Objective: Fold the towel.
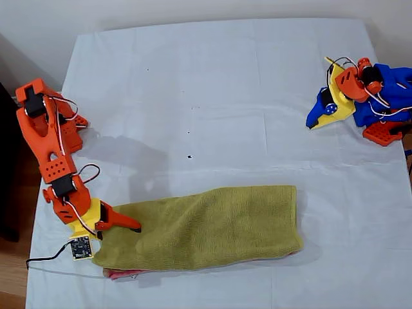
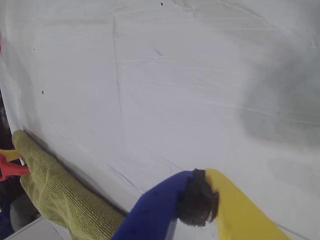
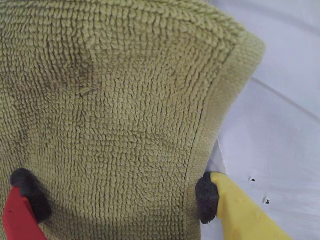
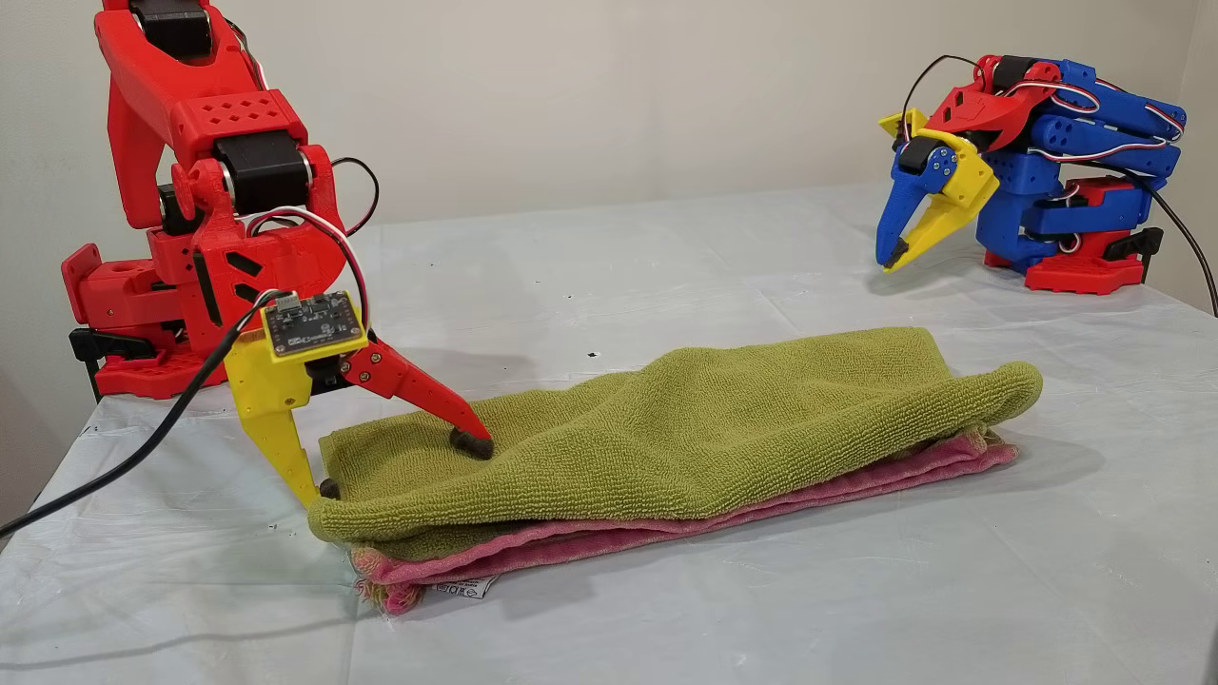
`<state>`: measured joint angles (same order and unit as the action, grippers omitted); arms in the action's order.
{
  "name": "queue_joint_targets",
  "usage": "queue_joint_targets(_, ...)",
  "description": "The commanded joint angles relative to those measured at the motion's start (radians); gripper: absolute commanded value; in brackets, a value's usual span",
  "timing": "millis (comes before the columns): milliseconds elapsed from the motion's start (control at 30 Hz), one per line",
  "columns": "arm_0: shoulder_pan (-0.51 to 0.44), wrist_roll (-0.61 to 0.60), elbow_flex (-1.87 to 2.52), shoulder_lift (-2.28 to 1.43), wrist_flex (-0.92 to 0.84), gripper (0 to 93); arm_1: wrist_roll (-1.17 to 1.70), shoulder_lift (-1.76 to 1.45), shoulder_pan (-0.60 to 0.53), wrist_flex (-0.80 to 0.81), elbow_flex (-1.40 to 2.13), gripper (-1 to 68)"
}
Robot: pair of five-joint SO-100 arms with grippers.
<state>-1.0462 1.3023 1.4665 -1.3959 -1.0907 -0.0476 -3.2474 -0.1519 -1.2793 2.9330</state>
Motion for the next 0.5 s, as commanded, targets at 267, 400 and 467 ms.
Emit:
queue_joint_targets(267,0.058,-0.046,-0.008,0.041,0.014,50.0,0.003,-0.213,0.008,-0.002,0.100,0.1)
queue_joint_targets(400,0.066,-0.044,-0.003,0.072,0.025,43.0,0.003,-0.213,0.008,-0.002,0.100,0.1)
queue_joint_targets(467,0.072,-0.040,0.021,0.078,0.058,37.3,0.003,-0.213,0.008,-0.002,0.100,0.1)
